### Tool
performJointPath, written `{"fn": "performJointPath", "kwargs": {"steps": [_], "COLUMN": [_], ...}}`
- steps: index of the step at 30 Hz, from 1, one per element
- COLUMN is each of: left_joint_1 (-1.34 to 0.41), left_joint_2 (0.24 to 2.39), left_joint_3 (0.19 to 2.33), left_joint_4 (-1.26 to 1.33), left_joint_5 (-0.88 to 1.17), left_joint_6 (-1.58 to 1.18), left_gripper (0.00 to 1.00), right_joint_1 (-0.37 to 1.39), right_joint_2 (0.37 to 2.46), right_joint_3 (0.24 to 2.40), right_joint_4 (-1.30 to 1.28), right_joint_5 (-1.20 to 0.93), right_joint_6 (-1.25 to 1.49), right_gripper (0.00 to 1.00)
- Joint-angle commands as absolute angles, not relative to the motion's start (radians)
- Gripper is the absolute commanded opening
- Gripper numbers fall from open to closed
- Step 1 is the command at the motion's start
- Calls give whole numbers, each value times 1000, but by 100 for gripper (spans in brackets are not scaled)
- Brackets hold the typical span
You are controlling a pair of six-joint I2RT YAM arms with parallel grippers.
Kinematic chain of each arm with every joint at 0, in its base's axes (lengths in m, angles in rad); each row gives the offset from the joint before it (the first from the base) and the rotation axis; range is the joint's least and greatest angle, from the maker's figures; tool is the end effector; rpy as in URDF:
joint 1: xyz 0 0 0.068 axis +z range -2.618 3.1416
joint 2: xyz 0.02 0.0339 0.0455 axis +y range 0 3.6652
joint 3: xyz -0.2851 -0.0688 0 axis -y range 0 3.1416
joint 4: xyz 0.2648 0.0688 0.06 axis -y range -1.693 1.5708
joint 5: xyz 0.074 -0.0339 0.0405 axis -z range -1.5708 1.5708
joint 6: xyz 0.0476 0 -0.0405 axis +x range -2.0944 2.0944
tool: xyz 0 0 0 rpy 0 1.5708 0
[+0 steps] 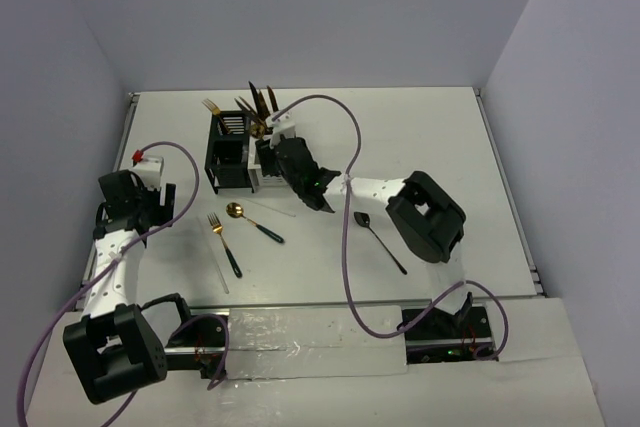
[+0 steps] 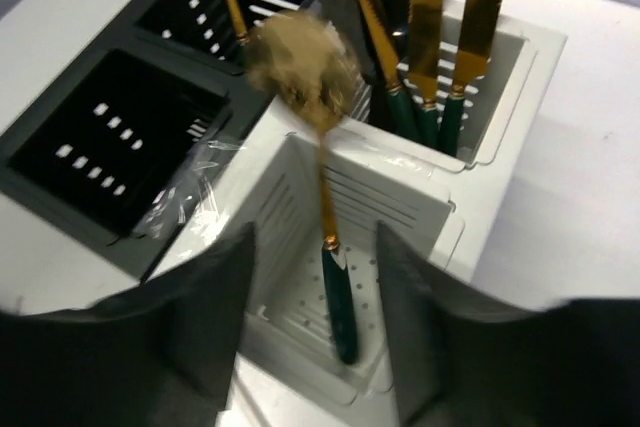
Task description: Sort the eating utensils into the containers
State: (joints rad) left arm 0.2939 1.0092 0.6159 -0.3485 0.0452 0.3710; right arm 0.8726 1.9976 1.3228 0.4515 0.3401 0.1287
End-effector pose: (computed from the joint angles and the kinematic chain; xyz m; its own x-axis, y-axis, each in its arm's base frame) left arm 0.2163 0.0632 0.2266 -0.6960 0.1677 -0.6982 -0.0055 0.9710 0.2388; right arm 0.3324 0.3714 0.2281 -0.2070 -0.0585 -0.9766 -0.4905 0.8699 0.0519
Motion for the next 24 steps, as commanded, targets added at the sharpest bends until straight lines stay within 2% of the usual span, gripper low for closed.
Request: {"fn": "performJointPath", "kwargs": {"steps": [1,8,11,12,15,17,18,24], "left_joint_1": [302,305,305,304,305,304,305,305], "left_joint_2": [988,970,953,951,948,950,951,948], "left_joint_3": [640,652,649,644,640,638,640,661], "left_joint_4": [-324,-351,-362,-365,-362,-356,-356,-373], "left_joint_5": [37,49,44,48,60,75,80,117], "left_joint_6": [376,376,385,385,383,377,376,368], "left_gripper": [89,89,89,89,89,89,89,89], "right_joint_1": [873,858,816,778,729,707,692,588], "right_joint_2": [1901,1709,1599,1565,1484,1438,1402,1362], "right_joint_3": [1318,1287,1307,1331,1290,1194,1136,985], "right_joint_4": [382,266,25,-164,-416,-495,-562,-649], "right_joint_5": [293,164,23,11,17,40,28,24], "right_joint_6": [172,169,166,178,175,189,210,255], "right_gripper": [61,71,75,75,75,94,100,99]}}
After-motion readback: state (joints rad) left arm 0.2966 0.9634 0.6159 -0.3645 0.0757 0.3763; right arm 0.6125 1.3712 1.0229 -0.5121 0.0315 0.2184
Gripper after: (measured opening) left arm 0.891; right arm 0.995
